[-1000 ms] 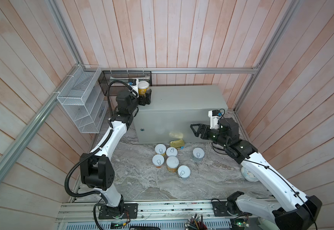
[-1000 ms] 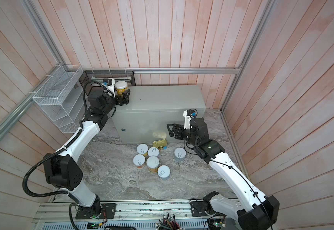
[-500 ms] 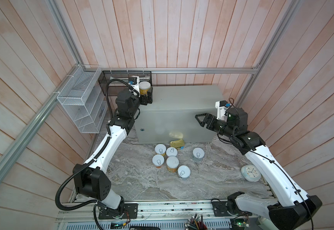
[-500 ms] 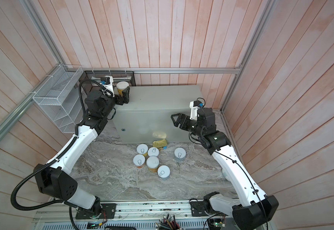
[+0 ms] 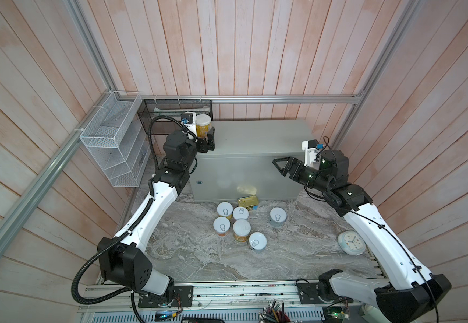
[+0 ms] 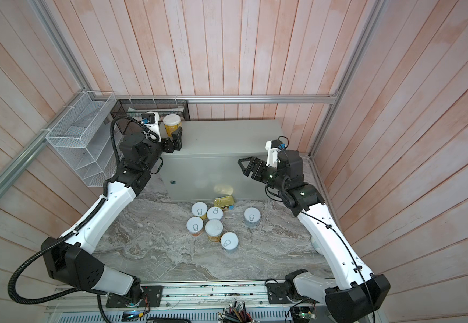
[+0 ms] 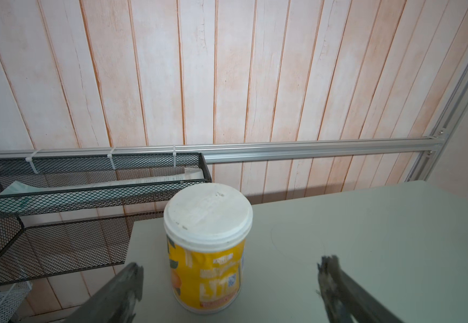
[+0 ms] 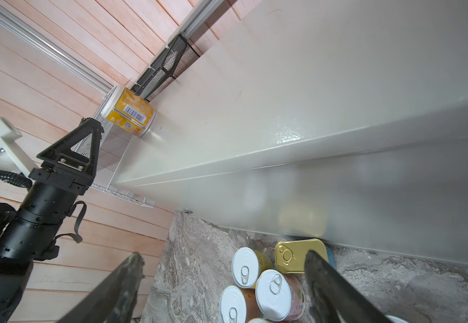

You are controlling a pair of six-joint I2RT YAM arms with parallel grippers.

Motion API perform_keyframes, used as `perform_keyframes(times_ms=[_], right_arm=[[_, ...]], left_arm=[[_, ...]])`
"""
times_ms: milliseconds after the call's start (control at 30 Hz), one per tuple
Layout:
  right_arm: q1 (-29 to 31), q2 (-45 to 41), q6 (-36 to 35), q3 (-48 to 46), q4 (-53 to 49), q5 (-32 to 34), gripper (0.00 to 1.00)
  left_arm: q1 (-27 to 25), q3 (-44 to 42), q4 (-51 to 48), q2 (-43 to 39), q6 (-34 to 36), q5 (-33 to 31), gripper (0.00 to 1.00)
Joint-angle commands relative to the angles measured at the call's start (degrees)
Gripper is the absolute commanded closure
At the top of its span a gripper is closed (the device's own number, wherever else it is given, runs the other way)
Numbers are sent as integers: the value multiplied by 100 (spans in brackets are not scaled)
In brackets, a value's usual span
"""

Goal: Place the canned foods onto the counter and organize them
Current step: 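Set the yellow can on the cabinet top and open the left gripper, then lower the left gripper back down over the remaining cans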

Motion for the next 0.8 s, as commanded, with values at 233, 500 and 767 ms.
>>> perform_keyframes(times_ms=[233,500,767], right_arm=[[-133,-116,186,-580,447,-313,9],[-121,-1031,-340,-1860,870,-353,6],[-132,-1956,-982,-3108,961,123,6]], left_arm=[[-294,-661,-234,-779,-41,-177,0],[-807,-1272,-965,-1829,324,-454,0],[-1350,-1695,-2566,-2306,459,-584,0]])
